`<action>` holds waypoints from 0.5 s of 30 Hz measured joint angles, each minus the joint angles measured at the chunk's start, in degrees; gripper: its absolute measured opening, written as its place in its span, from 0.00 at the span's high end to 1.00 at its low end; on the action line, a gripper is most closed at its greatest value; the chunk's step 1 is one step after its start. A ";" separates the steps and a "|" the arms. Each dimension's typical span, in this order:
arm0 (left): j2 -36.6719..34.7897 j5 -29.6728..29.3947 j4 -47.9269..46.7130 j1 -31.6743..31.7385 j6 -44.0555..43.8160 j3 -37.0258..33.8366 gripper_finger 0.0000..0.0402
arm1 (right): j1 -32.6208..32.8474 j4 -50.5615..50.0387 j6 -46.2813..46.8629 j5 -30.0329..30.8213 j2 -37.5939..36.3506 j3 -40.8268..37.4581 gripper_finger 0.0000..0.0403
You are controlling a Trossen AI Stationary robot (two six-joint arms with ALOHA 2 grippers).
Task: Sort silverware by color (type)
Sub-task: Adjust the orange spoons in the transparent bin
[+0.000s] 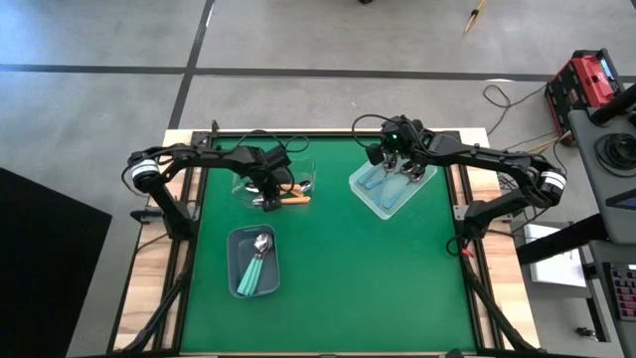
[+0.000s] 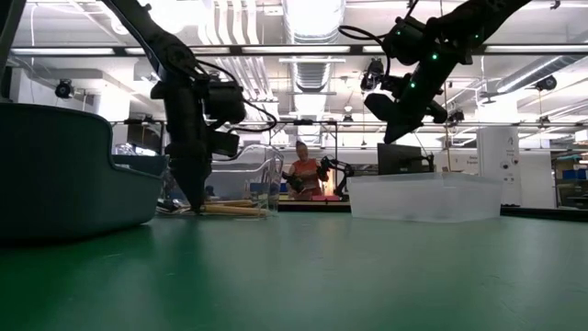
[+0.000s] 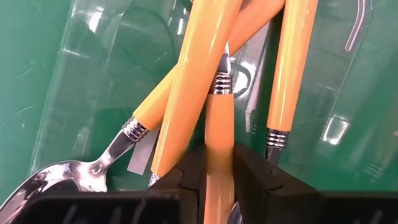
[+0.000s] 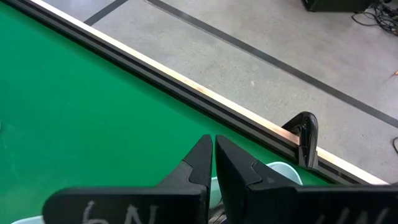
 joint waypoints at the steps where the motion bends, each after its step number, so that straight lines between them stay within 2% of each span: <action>1: -0.12 -0.01 0.00 0.00 -0.01 0.00 0.90 | 0.00 0.00 0.00 0.00 0.00 0.00 0.97; 15: -2.81 -0.95 0.18 0.00 -0.02 -0.15 0.89 | 0.00 -0.01 -0.09 0.00 0.00 0.00 0.97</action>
